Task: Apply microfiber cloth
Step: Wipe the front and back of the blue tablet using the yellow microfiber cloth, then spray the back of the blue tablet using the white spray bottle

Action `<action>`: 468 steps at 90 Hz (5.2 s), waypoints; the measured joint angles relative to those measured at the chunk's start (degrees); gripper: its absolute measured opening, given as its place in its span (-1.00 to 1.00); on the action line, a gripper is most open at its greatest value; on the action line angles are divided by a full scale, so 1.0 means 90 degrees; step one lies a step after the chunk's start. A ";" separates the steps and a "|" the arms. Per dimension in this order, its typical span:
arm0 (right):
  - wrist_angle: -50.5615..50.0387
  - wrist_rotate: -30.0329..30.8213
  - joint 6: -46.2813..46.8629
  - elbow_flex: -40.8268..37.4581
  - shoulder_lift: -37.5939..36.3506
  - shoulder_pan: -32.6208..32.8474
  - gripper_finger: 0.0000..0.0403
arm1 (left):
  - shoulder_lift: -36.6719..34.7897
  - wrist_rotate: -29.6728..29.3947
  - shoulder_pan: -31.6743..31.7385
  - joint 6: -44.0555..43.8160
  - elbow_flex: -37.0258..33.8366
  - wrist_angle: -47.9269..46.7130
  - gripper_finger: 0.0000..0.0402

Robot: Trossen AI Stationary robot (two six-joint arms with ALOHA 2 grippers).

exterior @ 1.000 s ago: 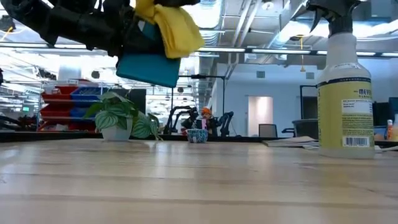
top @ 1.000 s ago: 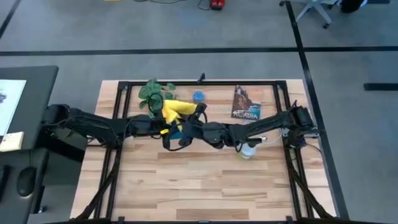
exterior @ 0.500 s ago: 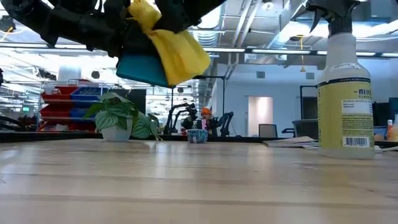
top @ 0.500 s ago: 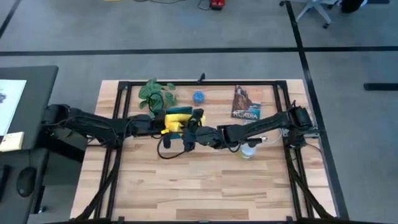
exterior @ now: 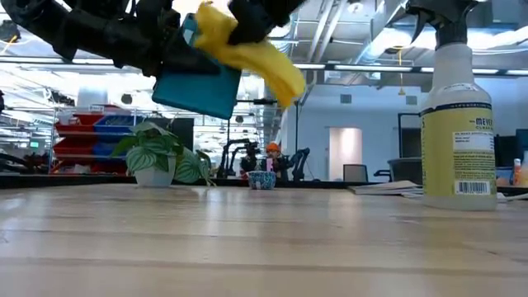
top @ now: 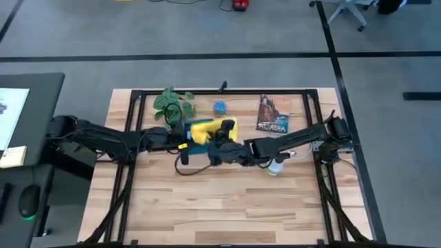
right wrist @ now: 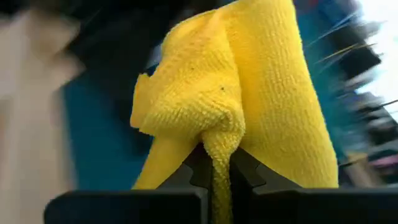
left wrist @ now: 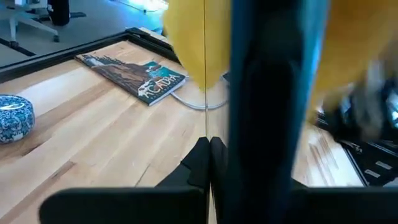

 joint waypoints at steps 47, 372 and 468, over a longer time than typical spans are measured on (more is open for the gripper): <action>-0.2555 -0.2760 0.2192 -0.0499 0.0079 -0.0683 -0.97 | -0.0002 0.0030 -0.0004 0.0005 0.0002 0.0017 -0.95; -0.3525 -0.0521 0.4969 -0.3339 -0.5258 0.2983 0.04 | -0.0002 0.0019 -0.0001 0.0141 0.0010 0.0072 -0.94; -0.2702 -0.1761 0.4660 -0.3354 -0.4821 0.1436 -0.43 | -0.0002 0.0023 -0.0001 0.0153 0.0007 0.0018 -0.94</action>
